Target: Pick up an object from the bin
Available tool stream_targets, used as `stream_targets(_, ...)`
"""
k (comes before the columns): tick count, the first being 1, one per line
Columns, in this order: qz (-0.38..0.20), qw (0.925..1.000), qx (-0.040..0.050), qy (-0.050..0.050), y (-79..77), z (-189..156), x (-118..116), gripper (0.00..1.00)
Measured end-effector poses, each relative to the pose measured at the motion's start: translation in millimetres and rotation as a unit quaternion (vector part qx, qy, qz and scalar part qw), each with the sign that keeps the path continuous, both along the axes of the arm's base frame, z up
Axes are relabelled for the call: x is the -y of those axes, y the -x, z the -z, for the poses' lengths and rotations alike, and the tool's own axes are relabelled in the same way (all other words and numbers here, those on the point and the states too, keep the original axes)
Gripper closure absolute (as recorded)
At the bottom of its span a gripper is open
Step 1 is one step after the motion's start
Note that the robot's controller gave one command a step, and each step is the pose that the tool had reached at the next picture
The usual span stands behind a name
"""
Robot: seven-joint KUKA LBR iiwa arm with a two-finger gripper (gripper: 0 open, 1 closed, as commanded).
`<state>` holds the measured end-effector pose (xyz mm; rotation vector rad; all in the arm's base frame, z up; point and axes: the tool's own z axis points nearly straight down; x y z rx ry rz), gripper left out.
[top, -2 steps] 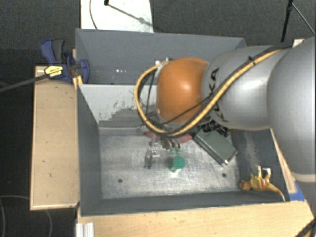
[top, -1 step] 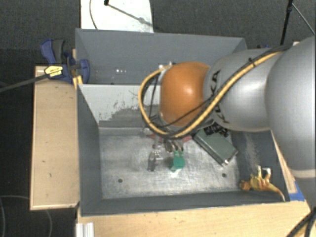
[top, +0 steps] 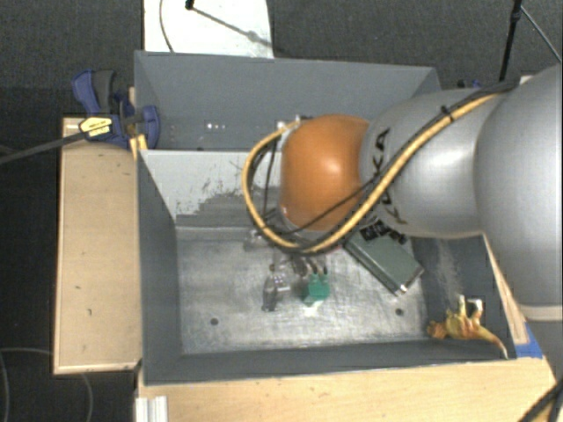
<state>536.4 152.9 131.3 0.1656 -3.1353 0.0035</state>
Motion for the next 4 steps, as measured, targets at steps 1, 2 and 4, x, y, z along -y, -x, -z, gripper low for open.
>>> stream_targets(1, -0.008, 1.0, 0.0019, -0.003, 9.8, -2, 25, 0.0)
stream_targets(2, -0.013, 0.9999, 0.0018, -0.001, 4.4, 19, 79, 0.0)
stream_targets(4, -0.109, 0.994, 0.0018, -0.002, 15.8, 57, 118, 1.0)
